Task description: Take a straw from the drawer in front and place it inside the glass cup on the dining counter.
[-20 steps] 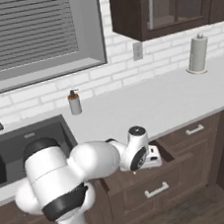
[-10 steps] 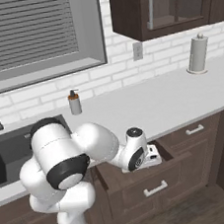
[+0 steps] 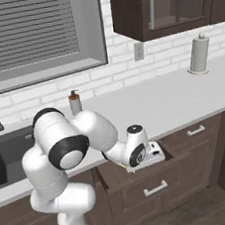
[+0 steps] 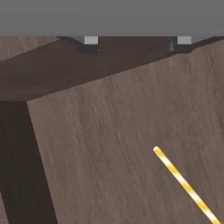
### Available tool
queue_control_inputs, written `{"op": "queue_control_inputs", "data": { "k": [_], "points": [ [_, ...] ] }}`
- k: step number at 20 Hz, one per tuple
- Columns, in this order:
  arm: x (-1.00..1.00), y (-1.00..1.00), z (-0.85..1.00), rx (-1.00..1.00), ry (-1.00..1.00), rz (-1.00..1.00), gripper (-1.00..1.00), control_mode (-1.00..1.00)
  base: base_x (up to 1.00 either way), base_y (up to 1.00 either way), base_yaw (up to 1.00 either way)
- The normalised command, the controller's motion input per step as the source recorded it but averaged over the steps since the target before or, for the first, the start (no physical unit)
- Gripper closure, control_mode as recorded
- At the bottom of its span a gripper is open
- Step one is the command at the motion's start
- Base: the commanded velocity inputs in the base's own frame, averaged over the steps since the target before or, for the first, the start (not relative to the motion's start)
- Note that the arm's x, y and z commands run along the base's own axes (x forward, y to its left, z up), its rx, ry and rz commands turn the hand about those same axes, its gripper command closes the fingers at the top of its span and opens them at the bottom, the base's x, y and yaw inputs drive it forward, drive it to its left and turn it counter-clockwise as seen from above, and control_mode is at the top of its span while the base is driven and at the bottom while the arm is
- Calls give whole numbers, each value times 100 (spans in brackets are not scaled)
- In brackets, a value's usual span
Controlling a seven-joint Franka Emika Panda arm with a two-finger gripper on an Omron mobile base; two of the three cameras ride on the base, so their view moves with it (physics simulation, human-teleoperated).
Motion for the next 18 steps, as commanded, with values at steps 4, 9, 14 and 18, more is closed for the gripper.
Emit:
{"op": "queue_control_inputs", "data": {
  "k": [4,9,14,18],
  "points": [
    [-81,-44,-26,0,0,4,-100,-100,0,0,0],
    [-86,-42,-27,0,0,5,-100,-100,0,0,0],
    [-77,-37,-19,0,3,6,-100,-100,0,0,0],
    [-70,-48,-6,0,5,6,-100,-100,0,0,0]
  ]
}}
